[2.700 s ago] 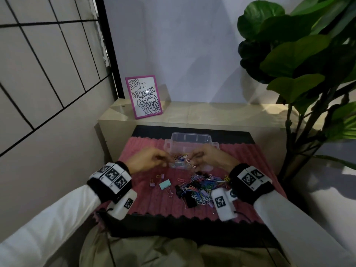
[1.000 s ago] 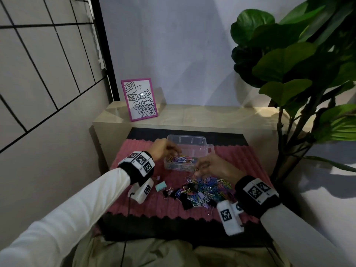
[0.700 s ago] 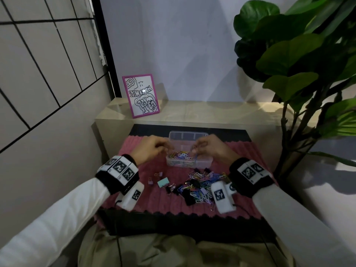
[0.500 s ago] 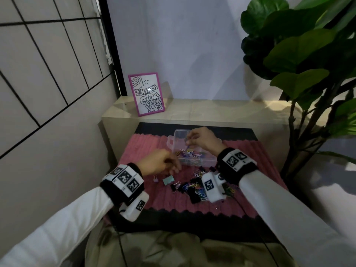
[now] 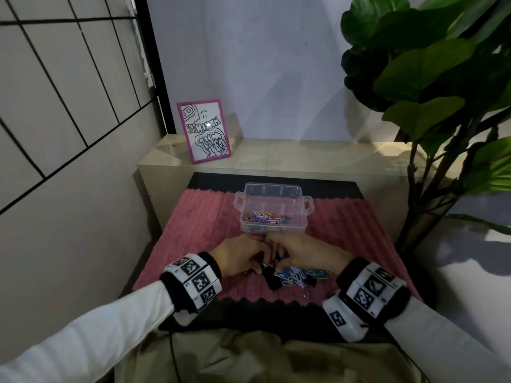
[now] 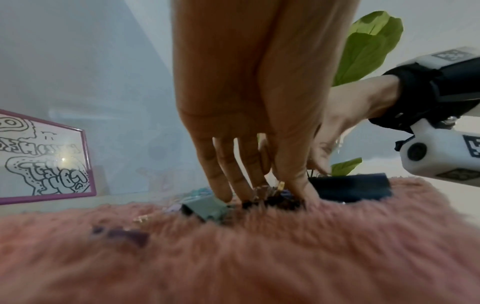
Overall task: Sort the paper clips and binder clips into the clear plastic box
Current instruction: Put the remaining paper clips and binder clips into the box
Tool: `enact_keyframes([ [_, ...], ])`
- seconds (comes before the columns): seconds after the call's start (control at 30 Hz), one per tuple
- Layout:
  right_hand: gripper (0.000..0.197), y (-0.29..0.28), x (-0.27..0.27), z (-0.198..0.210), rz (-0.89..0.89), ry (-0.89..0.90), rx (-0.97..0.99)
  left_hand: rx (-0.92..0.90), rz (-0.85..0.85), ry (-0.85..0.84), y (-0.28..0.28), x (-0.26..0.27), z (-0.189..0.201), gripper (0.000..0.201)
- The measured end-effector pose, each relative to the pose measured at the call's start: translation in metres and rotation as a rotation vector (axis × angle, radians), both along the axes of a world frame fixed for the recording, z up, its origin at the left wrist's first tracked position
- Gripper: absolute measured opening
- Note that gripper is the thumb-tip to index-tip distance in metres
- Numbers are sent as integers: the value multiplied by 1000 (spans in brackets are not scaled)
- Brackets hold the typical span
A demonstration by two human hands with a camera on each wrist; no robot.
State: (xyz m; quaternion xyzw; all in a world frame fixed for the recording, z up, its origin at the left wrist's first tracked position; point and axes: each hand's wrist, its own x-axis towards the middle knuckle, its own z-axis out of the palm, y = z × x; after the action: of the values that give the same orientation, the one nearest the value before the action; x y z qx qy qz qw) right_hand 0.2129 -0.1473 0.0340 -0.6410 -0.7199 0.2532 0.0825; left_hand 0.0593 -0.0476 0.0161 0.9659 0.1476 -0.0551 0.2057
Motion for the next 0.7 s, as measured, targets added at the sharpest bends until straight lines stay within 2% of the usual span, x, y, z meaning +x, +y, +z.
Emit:
enact_keyframes([
  [0.1, 56, -4, 1, 3, 28, -84, -41, 70, 6, 23, -1, 1, 3, 20],
  [0.17, 56, -3, 1, 3, 44, -182, -14, 100, 7, 45, -1, 3, 5, 20],
  [0.33, 21, 3, 6, 1, 36, -250, 140, 177, 35, 91, 3, 4, 10, 20],
  [0.4, 13, 5, 10, 0, 17, -257, 176, 205, 81, 91, 5, 1, 10, 18],
  [0.47, 9, 8, 16, -4, -20, -147, 168, 198, 115, 98, 7, -2, 9, 18],
  [0.57, 7, 9, 25, -9, -171, 147, 141, 135, 130, 97, 10, -4, 7, 17],
  [0.7, 6, 3, 28, -7, -339, 455, 135, -27, 159, -10, 14, -5, 9, 17],
])
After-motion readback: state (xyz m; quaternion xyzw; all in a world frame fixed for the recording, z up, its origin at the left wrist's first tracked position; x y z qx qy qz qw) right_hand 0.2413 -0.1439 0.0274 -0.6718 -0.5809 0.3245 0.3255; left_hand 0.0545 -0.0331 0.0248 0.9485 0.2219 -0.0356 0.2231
